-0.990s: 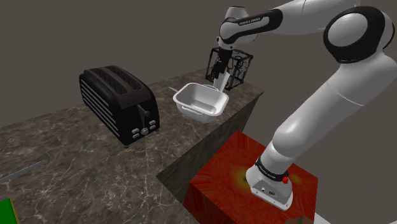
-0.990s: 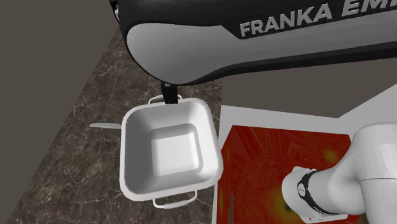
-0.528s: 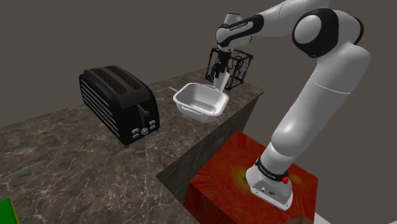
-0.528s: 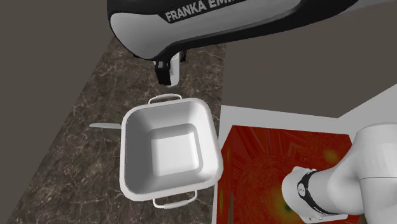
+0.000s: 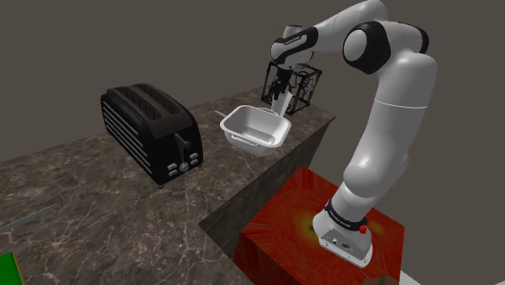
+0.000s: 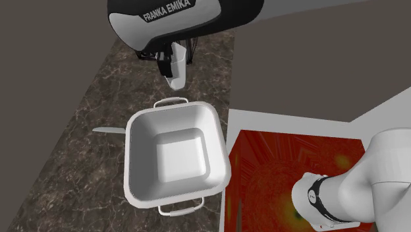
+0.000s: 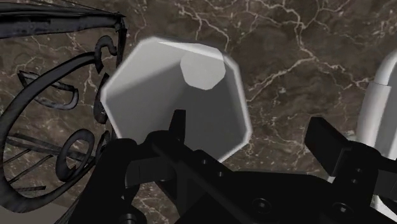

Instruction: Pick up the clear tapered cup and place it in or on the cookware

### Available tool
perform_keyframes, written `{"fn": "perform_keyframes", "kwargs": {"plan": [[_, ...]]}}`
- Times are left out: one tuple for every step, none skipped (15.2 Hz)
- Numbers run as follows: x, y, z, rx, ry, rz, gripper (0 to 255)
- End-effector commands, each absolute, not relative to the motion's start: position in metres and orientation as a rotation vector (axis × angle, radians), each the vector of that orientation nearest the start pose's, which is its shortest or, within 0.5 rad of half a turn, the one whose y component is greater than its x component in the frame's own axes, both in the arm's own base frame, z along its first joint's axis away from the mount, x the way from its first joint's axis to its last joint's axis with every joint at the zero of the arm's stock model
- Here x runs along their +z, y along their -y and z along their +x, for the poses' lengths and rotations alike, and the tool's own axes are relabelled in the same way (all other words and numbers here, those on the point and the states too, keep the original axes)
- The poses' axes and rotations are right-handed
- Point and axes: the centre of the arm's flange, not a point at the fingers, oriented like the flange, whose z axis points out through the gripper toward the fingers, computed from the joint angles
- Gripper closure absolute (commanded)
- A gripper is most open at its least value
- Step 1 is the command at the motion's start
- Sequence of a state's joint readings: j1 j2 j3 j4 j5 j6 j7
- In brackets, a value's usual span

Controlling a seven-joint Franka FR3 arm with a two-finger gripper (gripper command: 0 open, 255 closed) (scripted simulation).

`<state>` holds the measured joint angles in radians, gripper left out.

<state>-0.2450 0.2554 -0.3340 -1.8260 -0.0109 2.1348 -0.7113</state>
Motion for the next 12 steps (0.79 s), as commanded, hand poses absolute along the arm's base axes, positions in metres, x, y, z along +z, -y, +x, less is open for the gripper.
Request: {"fn": "perform_keyframes", "kwargs": {"plan": [[0.398, 0.336, 0.532, 0.002, 0.246, -3.247, 0], [0.393, 0.336, 0.532, 0.002, 0.246, -3.247, 0], [0.388, 0.337, 0.532, 0.002, 0.246, -3.247, 0], [0.383, 0.338, 0.532, 0.002, 0.246, -3.247, 0], [0.380, 0.338, 0.532, 0.002, 0.246, -3.247, 0], [0.380, 0.338, 0.532, 0.002, 0.246, -3.247, 0], [0.380, 0.338, 0.532, 0.002, 0.246, -3.247, 0], [0.380, 0.338, 0.532, 0.002, 0.246, -3.247, 0], [0.380, 0.338, 0.532, 0.002, 0.246, -3.247, 0], [0.380, 0.338, 0.532, 0.002, 0.246, -3.247, 0], [0.380, 0.338, 0.532, 0.002, 0.246, -3.247, 0], [0.380, 0.338, 0.532, 0.002, 0.246, -3.247, 0]]}}
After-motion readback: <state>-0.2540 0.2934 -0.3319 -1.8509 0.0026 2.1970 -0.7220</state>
